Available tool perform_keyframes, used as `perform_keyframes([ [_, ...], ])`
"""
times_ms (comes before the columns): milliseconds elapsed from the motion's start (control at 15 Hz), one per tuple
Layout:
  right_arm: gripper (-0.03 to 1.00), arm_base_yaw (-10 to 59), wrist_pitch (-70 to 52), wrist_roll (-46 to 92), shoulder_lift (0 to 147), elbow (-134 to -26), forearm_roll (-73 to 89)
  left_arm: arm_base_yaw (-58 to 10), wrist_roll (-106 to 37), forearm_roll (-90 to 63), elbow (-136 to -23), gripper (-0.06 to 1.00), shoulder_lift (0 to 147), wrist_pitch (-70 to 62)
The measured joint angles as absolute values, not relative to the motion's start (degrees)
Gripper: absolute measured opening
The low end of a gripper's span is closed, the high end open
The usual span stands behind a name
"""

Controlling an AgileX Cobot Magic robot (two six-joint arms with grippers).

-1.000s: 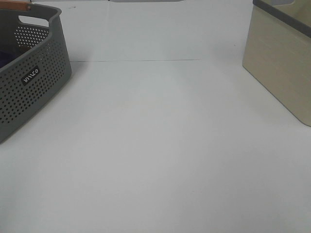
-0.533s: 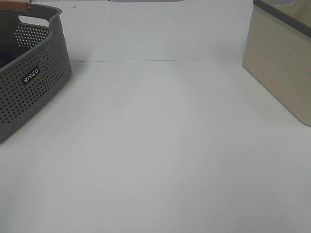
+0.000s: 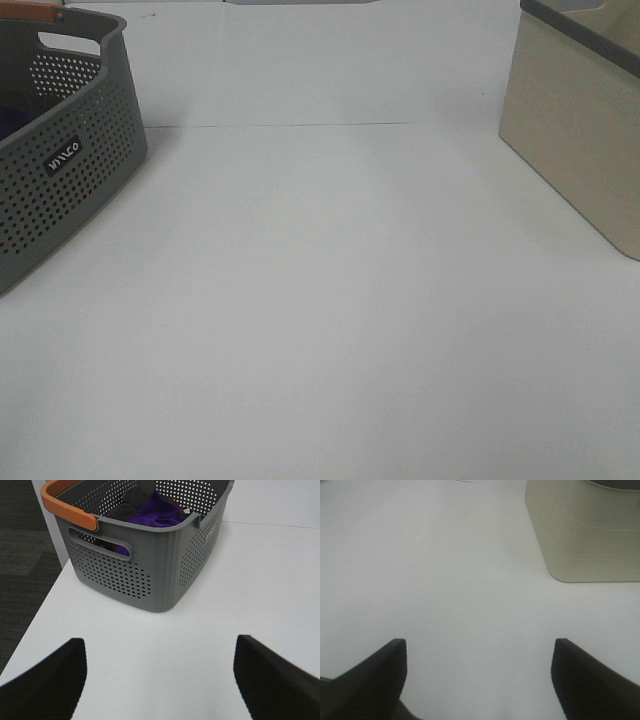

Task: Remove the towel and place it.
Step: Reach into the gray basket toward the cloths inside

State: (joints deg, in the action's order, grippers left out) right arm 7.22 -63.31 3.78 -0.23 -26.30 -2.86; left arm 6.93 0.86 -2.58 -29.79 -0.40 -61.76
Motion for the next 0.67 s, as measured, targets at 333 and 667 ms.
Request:
perform_keyframes([
  [333,0.71,7.22,-63.31,3.78,-0.23,-26.30,-2.86,6.93,0.86,-2.58,-29.79,0.74,-0.40,-61.76],
  [667,0.71,7.22,-63.31,3.78,-0.23,-26.30,-2.86,6.93,0.80,-1.83,-31.80,0.74,1.03,-61.48],
])
